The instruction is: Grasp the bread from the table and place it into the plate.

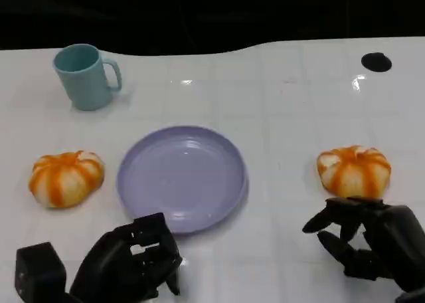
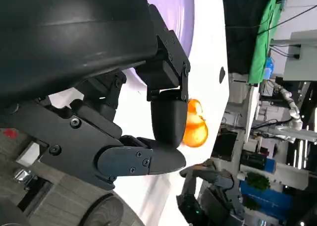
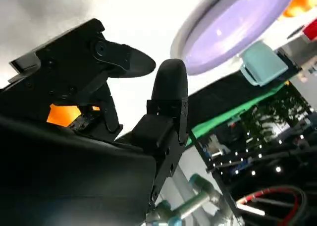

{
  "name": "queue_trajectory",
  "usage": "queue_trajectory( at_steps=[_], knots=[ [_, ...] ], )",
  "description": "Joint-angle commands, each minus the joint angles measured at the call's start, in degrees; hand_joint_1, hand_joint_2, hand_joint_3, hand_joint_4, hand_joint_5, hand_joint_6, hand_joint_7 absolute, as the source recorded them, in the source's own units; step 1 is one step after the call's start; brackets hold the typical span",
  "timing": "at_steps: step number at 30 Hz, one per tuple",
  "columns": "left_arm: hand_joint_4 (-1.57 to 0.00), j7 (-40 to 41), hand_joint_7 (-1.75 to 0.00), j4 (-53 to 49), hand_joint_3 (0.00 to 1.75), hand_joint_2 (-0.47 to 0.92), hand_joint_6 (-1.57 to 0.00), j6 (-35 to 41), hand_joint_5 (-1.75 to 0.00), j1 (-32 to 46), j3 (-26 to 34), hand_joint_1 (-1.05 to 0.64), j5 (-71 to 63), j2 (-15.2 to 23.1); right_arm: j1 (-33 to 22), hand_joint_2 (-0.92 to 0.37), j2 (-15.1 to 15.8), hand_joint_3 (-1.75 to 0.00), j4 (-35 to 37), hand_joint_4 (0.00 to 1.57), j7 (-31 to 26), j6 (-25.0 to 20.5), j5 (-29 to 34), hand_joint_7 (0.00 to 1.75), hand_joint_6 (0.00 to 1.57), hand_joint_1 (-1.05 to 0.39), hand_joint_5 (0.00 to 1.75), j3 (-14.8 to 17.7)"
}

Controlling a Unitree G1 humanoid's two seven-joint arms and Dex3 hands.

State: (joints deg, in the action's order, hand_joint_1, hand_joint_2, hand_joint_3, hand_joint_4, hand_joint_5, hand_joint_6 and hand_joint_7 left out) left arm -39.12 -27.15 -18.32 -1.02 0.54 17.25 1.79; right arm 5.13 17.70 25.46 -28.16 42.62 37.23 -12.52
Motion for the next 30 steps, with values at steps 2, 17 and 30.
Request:
queue_trajectory(
  at_steps=[2,17,30],
  knots=[
    [-0.79,-0.3,-1.41,-0.7,0.52,0.74,-0.78,-1.1,-1.75,0.2,0.5,-0.6,-0.4,1.1,-0.4,-0.67,1.0,-0.53,-3.8,0.71,0.4,-2.1,-0.5,0.53,0.88,-0.33,1.22,1.9],
    [-0.8,-0.5,-1.41,-0.9,0.52,0.73,-0.77,-1.2,-1.75,0.2,0.1,-0.58,-0.7,0.7,-0.1,-0.92,7.2,-0.04,-14.6,0.38,6.0,-14.5,5.1,0.02,0.59,-0.48,0.42,5.4],
    [-0.79,-0.3,-1.4,-2.0,0.54,0.72,-0.77,-3.2,-1.75,-0.3,-0.2,-0.53,-1.8,0.6,1.2,-0.92,10.1,-0.03,-21.2,0.12,18.5,-29.4,11.3,0.0,0.28,-0.61,0.21,3.3]
  ],
)
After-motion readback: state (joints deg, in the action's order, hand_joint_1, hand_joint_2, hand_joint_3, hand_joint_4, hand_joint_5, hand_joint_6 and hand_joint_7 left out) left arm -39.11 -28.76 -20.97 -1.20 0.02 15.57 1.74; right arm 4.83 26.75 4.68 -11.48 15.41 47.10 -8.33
